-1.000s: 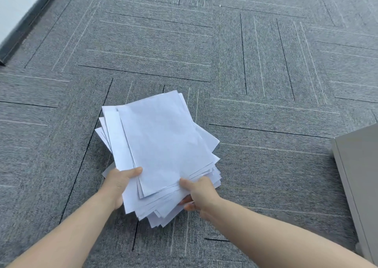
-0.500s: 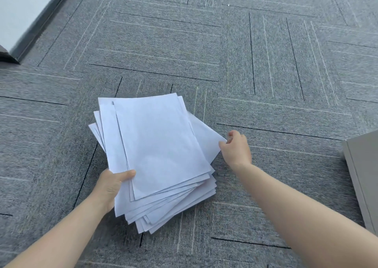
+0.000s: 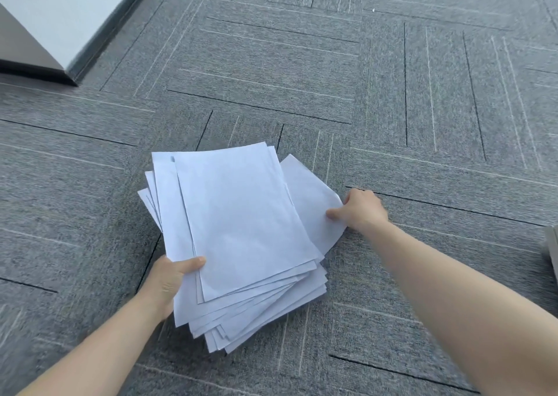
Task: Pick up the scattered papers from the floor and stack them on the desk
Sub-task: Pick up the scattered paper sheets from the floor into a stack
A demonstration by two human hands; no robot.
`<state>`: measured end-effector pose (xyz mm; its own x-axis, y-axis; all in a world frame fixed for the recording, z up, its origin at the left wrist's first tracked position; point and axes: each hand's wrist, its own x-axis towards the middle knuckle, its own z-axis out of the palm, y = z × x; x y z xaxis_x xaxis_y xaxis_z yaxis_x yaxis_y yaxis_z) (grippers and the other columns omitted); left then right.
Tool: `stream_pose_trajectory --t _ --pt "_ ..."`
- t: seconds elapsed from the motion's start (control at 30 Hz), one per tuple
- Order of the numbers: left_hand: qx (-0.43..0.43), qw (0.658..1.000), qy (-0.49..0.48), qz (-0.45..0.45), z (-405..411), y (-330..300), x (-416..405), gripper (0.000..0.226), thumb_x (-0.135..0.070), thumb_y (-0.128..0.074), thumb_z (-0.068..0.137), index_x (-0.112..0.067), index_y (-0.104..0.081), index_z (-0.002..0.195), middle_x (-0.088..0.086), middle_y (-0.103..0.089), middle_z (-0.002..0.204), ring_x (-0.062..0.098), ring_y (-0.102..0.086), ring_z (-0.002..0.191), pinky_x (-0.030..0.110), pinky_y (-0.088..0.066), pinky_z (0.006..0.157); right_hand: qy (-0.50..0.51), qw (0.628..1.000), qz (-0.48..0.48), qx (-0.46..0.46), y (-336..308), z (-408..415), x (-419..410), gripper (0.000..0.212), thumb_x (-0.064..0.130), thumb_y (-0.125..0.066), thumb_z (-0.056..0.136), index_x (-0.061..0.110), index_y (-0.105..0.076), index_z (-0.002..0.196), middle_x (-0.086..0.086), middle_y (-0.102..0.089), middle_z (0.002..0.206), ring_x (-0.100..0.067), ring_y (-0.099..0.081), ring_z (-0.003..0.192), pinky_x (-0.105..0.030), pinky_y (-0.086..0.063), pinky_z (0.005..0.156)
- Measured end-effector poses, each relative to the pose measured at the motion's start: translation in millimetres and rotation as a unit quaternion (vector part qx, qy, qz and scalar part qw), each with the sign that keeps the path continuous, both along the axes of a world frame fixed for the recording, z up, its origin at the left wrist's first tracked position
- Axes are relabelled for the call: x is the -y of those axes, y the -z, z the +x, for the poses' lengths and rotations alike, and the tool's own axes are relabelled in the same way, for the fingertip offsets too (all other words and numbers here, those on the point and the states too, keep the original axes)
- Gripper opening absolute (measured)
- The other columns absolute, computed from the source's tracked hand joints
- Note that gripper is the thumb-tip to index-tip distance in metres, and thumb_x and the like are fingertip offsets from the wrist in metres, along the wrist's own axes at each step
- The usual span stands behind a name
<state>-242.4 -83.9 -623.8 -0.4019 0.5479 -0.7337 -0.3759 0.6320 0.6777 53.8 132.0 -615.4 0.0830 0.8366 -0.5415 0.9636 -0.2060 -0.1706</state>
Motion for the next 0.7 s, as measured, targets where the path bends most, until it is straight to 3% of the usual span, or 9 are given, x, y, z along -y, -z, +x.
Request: stream_pose_trajectory --t 0.13,0.23,0.33,0.4,0.5,0.57,0.63,0.7 --pt "-0.005 1.0 -0.002 -0.002 2 -2 1 0.022 0.004 -0.068 0.08 -0.008 -0.071 0.099 0.015 -0.074 0.104 0.036 -0.069 0.097 0.055 -0.049 0.096 0.0 0.998 0.016 -0.067 -1 -2 3 0.012 0.02 -0.062 0.079 0.016 -0.056 0.089 -0.005 -0.062 0.095 -0.029 -0.058 0.089 -0.033 -0.046 0.068" --pt "-0.003 1.0 -0.005 0.005 3 -3 -1 0.021 0.006 -0.067 0.081 -0.007 -0.071 0.097 0.014 -0.074 0.101 0.036 -0.069 0.097 0.054 -0.049 0.095 0.038 0.986 0.05 -0.153 2 -1 9 0.013 0.01 -0.051 0.082 0.016 -0.055 0.093 -0.001 -0.06 0.084 -0.025 -0.056 0.078 -0.032 -0.04 0.06" --pt "0.003 1.0 -0.008 0.004 5 -4 -3 0.024 0.005 -0.067 0.081 -0.004 -0.07 0.103 0.017 -0.073 0.105 0.037 -0.069 0.097 0.054 -0.05 0.094 0.103 0.967 0.134 -0.193 -6 1 6 0.01 0.012 -0.047 0.084 0.012 -0.057 0.085 -0.003 -0.061 0.075 -0.026 -0.056 0.07 -0.031 -0.044 0.058" --pt "0.006 1.0 -0.01 0.004 5 -2 -3 0.026 0.004 -0.068 0.081 -0.003 -0.07 0.106 0.018 -0.073 0.106 0.037 -0.069 0.097 0.054 -0.05 0.093 0.187 0.93 0.19 -0.255 -19 1 -1 0.011 0.017 -0.047 0.088 0.014 -0.056 0.082 -0.003 -0.062 0.078 -0.029 -0.065 0.073 -0.043 -0.058 0.063" --pt "0.01 1.0 -0.005 0.006 5 0 -4 0.026 0.002 -0.07 0.079 -0.003 -0.071 0.104 0.017 -0.074 0.104 0.038 -0.07 0.096 0.055 -0.051 0.093 0.275 0.868 0.246 -0.334 -45 2 -11 0.009 0.016 -0.051 0.09 0.016 -0.055 0.082 0.001 -0.061 0.079 -0.035 -0.069 0.083 -0.056 -0.06 0.067" --pt "0.005 1.0 -0.004 0.007 6 0 -6 0.022 0.003 -0.069 0.079 -0.005 -0.071 0.1 0.017 -0.075 0.102 0.036 -0.07 0.093 0.053 -0.051 0.092 0.314 0.824 0.272 -0.385 -61 0 -16 0.005 0.012 -0.052 0.089 0.011 -0.053 0.084 0.002 -0.059 0.076 -0.032 -0.068 0.077 -0.048 -0.062 0.064" --pt "0.001 1.0 0.001 0.011 9 -1 -7 0.02 0.005 -0.068 0.08 -0.004 -0.071 0.097 0.015 -0.076 0.097 0.034 -0.07 0.091 0.051 -0.051 0.092 0.357 0.764 0.274 -0.462 -76 -3 -17 0.006 0.005 -0.053 0.092 0.01 -0.051 0.091 0.001 -0.057 0.079 -0.021 -0.063 0.07 -0.031 -0.06 0.052" --pt "0.004 1.0 0.0 0.012 13 -1 -8 0.022 0.006 -0.067 0.08 -0.002 -0.07 0.1 0.015 -0.075 0.096 0.034 -0.07 0.092 0.05 -0.051 0.092 0.393 0.713 0.257 -0.521 -86 -8 -13 0.011 0.003 -0.054 0.094 0.012 -0.049 0.092 -0.001 -0.058 0.088 -0.016 -0.063 0.073 -0.026 -0.058 0.049"
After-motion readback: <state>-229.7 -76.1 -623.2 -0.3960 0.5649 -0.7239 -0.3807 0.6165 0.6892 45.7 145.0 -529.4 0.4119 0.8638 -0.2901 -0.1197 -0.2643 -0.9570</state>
